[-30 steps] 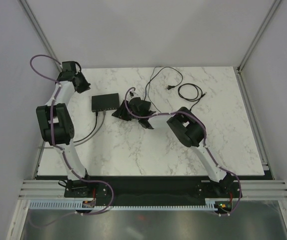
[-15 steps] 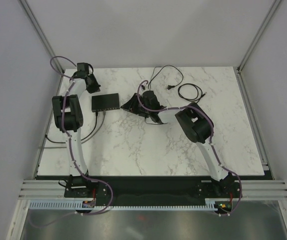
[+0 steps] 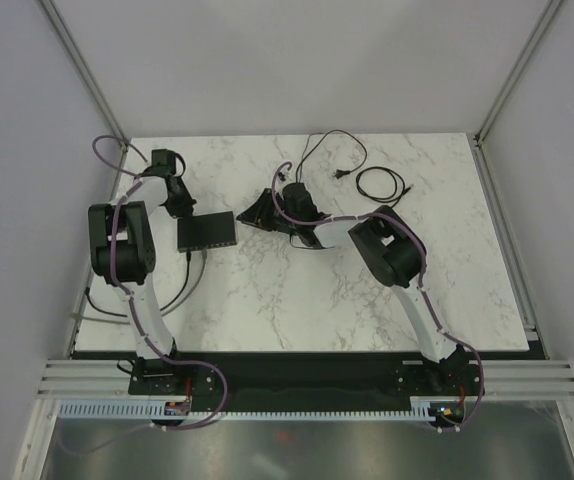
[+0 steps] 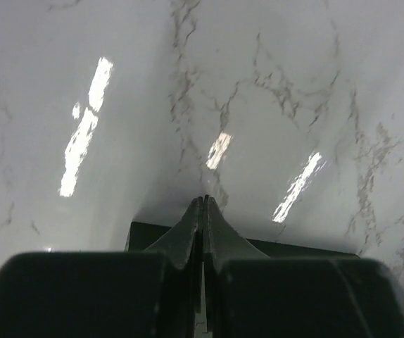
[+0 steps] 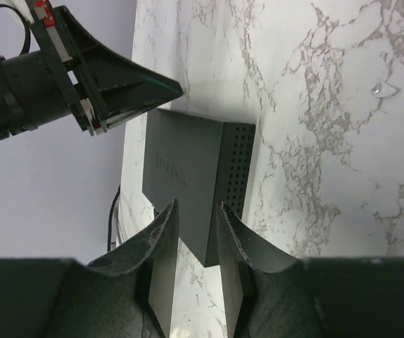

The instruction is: Pull the plug from the switch port

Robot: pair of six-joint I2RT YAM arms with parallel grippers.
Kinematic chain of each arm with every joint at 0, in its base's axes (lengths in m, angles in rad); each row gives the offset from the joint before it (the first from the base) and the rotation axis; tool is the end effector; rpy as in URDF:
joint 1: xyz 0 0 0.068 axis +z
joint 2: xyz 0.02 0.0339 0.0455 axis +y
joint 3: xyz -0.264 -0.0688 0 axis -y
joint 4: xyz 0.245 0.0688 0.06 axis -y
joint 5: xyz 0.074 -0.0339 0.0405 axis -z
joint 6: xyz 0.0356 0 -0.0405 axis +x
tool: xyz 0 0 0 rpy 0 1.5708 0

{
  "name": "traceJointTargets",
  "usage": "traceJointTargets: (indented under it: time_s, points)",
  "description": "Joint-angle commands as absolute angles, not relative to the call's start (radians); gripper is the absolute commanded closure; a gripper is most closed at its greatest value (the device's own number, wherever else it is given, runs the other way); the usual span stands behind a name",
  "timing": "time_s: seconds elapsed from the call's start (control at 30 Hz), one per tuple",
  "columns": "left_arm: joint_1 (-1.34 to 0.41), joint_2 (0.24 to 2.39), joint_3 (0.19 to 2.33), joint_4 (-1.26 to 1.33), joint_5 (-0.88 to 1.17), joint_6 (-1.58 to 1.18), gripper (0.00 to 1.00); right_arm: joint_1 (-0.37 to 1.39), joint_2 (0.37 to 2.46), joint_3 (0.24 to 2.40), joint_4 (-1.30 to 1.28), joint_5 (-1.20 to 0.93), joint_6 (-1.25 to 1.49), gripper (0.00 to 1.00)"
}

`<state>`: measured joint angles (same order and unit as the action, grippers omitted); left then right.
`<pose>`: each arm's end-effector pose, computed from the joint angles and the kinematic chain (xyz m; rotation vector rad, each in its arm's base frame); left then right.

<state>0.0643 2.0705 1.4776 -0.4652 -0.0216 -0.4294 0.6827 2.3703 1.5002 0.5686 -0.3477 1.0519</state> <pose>0.4360 0.0288 0.1626 -0.6503 2.5503 -0.0973 0.3925 0.3348 0.1170 0.1206 2.1502 1.4418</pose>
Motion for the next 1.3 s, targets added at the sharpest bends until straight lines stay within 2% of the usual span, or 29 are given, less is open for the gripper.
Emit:
traceJointTargets:
  time_s: [0.0,0.17,0.4,0.57,0.9,1.27]
  points:
    - [0.072,1.973,1.43,-0.509,-0.069,-0.434,0.98,0.709,2.364,1.502,0.609,-0.374,1.058,0.64]
    - [0.072,1.884,1.433,-0.512,-0.052,-0.405,0.98,0.765,2.332,1.491,0.589,-0.35,0.985,0.64]
    - [0.069,1.787,1.388,-0.512,-0.052,-0.405,0.98,0.89,2.235,1.479,0.388,-0.131,0.77,0.66]
    - [0.066,1.727,1.338,-0.512,-0.052,-0.405,0.98,0.928,2.189,1.404,0.376,-0.029,0.735,0.69]
    - [-0.041,1.712,1.289,-0.512,-0.052,-0.405,0.98,0.933,2.293,1.529,0.264,-0.006,0.732,0.7]
    - [-0.041,1.793,1.321,-0.512,-0.052,-0.405,0.98,0.865,2.402,1.66,0.222,0.054,0.739,0.7]
